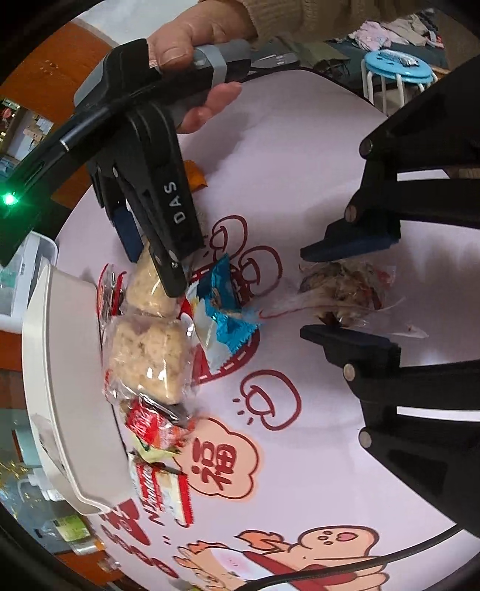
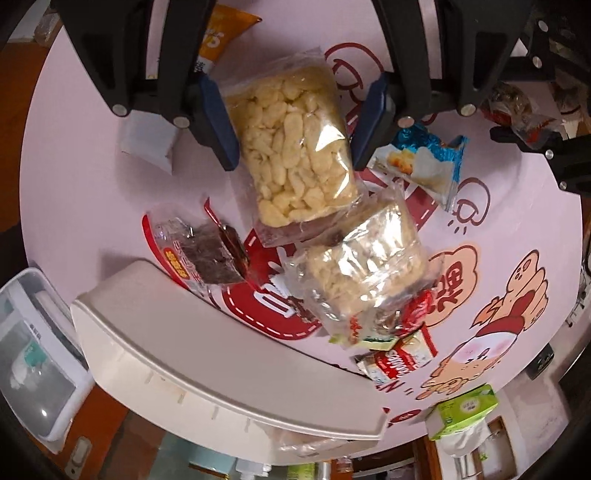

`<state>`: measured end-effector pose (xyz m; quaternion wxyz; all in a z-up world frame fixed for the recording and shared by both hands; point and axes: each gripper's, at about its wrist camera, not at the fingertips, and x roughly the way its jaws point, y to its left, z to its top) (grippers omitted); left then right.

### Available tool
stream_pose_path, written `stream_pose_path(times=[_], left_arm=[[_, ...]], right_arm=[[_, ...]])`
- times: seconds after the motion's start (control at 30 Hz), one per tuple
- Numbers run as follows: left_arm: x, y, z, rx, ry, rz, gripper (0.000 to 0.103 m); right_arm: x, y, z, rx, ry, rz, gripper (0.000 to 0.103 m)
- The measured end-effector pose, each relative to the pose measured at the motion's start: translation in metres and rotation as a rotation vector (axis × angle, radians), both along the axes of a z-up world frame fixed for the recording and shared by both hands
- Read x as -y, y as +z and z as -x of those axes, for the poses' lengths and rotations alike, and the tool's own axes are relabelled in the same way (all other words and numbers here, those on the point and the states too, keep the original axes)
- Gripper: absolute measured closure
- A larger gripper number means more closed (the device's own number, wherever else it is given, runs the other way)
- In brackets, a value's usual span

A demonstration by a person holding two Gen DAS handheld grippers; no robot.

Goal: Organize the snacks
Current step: 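Close the right gripper on the clear rice-cake bag while the left lifts the nut bag, then carry both held bags over the white tray and open both grippers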

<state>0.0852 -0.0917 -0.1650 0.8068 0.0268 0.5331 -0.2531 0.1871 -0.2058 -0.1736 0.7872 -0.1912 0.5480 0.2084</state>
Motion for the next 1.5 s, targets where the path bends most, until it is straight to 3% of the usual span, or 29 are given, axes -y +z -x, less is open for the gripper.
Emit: stream_pose_path(times=[0.13,0.17,0.27,0.3,0.43,0.5,0.77,1.03,1.5], left_arm=[[-0.007,0.000,0.003,-0.015,-0.006,0.014,0.068],[-0.009,-0.001,0.002,-0.017,-0.006,0.018,0.064],[-0.008,-0.005,0.002,-0.034,0.001,0.034,0.038],[-0.011,-0.006,0.001,-0.044,0.003,0.052,0.036],[-0.014,-0.010,0.000,-0.052,0.013,0.060,0.038],[-0.013,-0.013,-0.001,-0.067,0.001,0.055,0.057],[-0.014,-0.010,0.001,-0.038,0.004,0.049,0.062],[-0.038,0.039,-0.003,0.102,0.042,0.026,0.062],[-0.076,0.121,-0.050,0.311,0.155,-0.102,0.062]], right_arm=[[-0.002,-0.008,-0.002,-0.021,-0.004,0.027,0.032],[-0.002,-0.008,-0.002,-0.017,-0.006,0.025,0.032],[0.001,-0.008,-0.003,-0.016,-0.020,0.013,0.032],[0.001,-0.008,-0.003,-0.013,-0.023,0.012,0.032],[0.003,-0.005,0.000,0.001,-0.045,0.010,0.039],[0.004,-0.005,0.002,0.004,-0.053,0.009,0.040],[0.011,0.009,0.018,0.049,-0.117,-0.023,0.041],[0.023,0.063,0.040,0.128,-0.186,-0.149,0.041],[-0.009,0.143,0.038,0.244,-0.278,-0.286,0.041]])
